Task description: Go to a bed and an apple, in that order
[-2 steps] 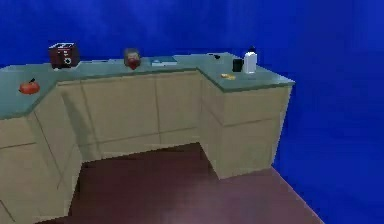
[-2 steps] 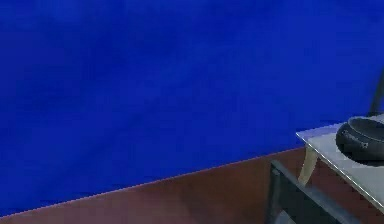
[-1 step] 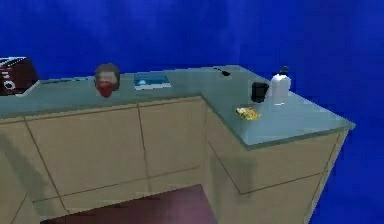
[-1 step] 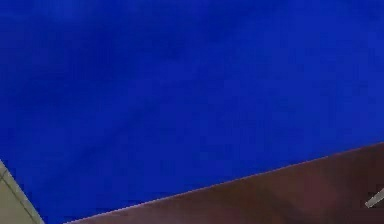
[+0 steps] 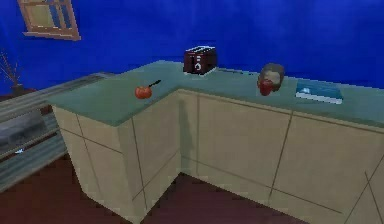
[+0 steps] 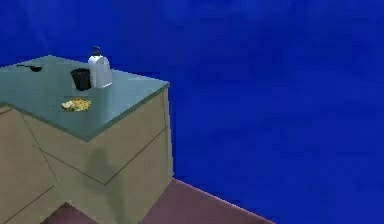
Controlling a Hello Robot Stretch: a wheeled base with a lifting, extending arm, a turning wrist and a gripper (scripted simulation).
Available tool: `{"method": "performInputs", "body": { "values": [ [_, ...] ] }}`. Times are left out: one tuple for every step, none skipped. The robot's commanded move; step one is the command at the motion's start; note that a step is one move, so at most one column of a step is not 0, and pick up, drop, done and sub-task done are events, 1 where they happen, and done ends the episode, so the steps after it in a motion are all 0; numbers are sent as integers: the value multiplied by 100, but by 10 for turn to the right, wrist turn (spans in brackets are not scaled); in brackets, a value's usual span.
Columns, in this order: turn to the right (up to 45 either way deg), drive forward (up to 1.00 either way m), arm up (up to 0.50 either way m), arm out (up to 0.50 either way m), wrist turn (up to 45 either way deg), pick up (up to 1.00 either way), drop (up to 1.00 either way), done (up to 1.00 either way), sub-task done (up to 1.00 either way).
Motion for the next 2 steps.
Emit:
{"method": "performInputs", "body": {
  "values": [
    [-90, 0, 0, 0, 0, 0, 0, 0, 0],
    [0, 75, 0, 0, 0, 0, 0, 0, 0]
  ]
}}
